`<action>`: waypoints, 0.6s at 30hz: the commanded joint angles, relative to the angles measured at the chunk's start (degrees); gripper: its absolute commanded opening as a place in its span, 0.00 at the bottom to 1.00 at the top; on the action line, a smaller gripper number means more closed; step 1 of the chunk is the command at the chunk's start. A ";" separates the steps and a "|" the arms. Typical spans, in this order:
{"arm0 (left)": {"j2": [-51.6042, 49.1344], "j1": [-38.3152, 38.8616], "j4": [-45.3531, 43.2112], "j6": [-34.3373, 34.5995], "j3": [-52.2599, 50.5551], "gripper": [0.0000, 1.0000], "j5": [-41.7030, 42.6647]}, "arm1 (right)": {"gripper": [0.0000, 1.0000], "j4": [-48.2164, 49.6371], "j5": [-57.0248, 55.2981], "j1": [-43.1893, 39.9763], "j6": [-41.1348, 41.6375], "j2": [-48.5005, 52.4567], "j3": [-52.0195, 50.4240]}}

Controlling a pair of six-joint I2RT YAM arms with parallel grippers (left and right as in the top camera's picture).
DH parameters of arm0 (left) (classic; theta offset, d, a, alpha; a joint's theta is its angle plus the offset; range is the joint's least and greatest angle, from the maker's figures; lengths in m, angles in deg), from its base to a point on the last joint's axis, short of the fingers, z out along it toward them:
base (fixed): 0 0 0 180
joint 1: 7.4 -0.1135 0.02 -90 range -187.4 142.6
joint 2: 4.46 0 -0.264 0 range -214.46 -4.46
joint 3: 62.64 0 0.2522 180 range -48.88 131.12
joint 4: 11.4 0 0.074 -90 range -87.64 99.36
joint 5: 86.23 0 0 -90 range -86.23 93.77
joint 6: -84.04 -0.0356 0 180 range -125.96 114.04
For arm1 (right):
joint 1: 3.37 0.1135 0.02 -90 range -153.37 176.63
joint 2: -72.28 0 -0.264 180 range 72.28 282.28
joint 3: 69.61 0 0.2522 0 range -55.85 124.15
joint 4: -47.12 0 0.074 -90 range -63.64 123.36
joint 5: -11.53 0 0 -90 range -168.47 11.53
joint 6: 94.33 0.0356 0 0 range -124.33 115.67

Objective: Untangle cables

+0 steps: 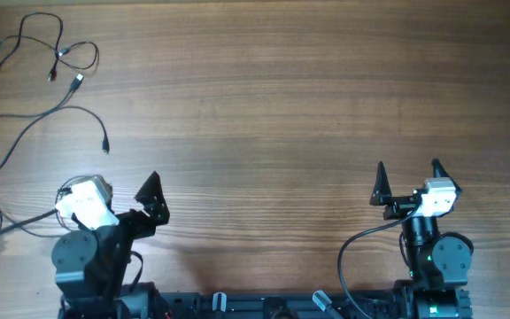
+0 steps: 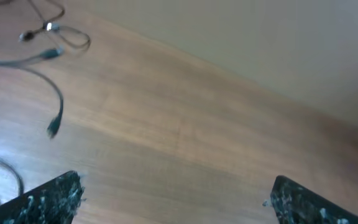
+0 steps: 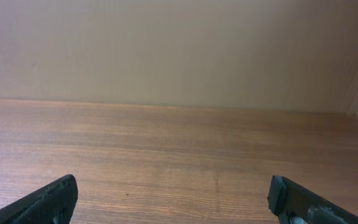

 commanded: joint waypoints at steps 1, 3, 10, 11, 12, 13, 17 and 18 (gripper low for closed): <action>4.44 0.26 -4.09 -0.11 -5.07 1.00 -0.52 | 1.00 0.09 1.14 -0.24 -1.01 -0.61 -0.15; 6.38 0.87 -5.79 -0.11 -7.39 1.00 -0.55 | 1.00 0.09 1.14 -0.24 -0.98 -0.61 -0.15; 12.22 3.37 -8.70 -0.09 -12.55 1.00 -0.52 | 1.00 0.09 1.14 -0.24 -1.01 -0.61 -0.15; 12.87 3.37 -8.98 -0.09 -13.03 1.00 -0.55 | 1.00 0.09 1.14 -0.24 -1.03 -0.61 -0.15; 13.25 3.37 -9.86 -0.09 -13.64 1.00 -0.55 | 1.00 0.09 1.14 -0.24 -1.01 -0.61 -0.15; 13.25 3.37 -10.43 -0.09 -13.94 1.00 -0.55 | 1.00 0.09 1.14 -0.24 -1.03 -0.61 -0.15; 13.25 3.37 -13.99 -0.09 -16.11 1.00 -0.52 | 1.00 0.09 1.14 -0.24 -1.03 -0.61 -0.15; 13.25 3.37 -15.08 -0.09 -16.96 1.00 -0.52 | 1.00 0.09 1.14 -0.24 -1.03 -0.61 -0.15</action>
